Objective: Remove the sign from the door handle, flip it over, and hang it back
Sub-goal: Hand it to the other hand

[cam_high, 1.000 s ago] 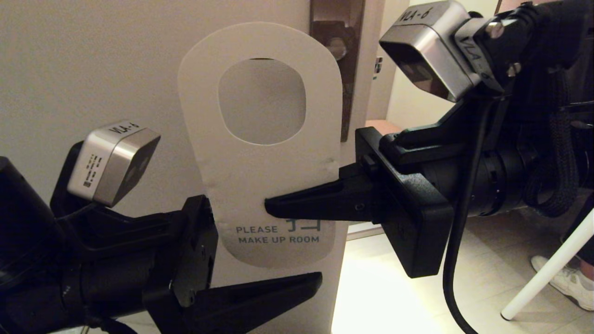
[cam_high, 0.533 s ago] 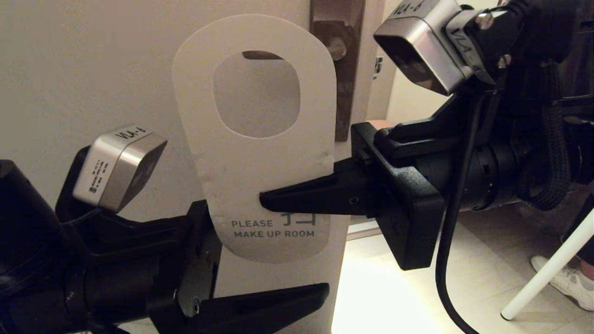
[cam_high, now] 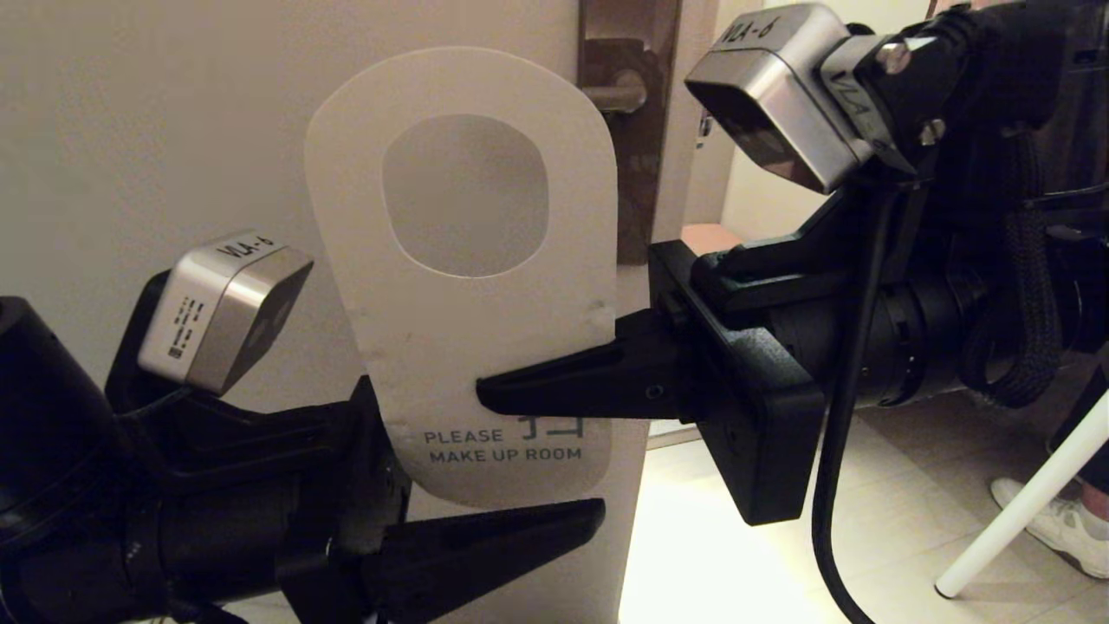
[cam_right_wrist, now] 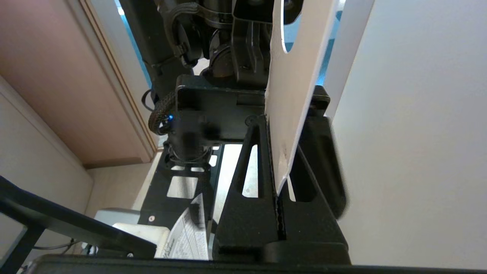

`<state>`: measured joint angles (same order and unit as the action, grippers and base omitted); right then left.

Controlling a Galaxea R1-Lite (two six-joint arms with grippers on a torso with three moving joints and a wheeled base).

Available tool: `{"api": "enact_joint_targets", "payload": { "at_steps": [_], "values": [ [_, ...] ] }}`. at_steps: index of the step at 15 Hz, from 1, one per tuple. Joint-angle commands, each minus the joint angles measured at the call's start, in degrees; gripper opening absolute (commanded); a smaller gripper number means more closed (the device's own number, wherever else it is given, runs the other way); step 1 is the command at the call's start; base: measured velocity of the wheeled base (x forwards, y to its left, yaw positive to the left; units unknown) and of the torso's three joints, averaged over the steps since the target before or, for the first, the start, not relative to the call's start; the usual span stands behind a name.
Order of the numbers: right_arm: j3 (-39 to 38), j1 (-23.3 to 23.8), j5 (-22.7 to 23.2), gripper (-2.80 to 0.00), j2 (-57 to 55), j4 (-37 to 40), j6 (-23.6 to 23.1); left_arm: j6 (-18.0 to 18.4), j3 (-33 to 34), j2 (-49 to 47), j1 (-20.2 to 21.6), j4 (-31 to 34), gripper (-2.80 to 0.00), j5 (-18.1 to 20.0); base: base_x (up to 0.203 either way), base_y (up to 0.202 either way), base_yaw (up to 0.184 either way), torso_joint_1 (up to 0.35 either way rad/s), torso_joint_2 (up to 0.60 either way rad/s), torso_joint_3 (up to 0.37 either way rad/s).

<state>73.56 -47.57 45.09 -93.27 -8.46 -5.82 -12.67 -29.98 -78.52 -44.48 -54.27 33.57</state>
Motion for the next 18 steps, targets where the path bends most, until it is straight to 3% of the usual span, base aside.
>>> {"api": "enact_joint_targets", "payload": {
  "at_steps": [1,16,17,18],
  "values": [
    [-0.17,-0.07,0.26,-2.80,0.02,-0.07,-0.07,-0.17,0.01,0.12,0.01,-0.31,-2.80,0.18,0.000,0.000,0.000,0.000,0.00,0.000],
    [-0.43,0.02,-0.01,-2.80,-0.77,0.11,-0.07,-0.08,0.27,0.30,-0.08,-0.22,-2.80,0.18,0.000,0.000,0.000,0.000,0.00,0.000],
    [-0.43,0.02,-0.01,0.00,-0.70,0.29,-0.07,-0.08,0.27,0.30,-0.08,-0.22,-2.80,0.18,0.000,0.000,0.000,0.000,0.00,0.000],
    [-0.35,0.02,-0.09,0.00,-0.77,0.29,-0.06,-0.08,0.27,0.30,-0.08,-0.22,-2.80,0.18,0.000,0.000,0.000,0.000,0.00,0.000]
  ]
}}
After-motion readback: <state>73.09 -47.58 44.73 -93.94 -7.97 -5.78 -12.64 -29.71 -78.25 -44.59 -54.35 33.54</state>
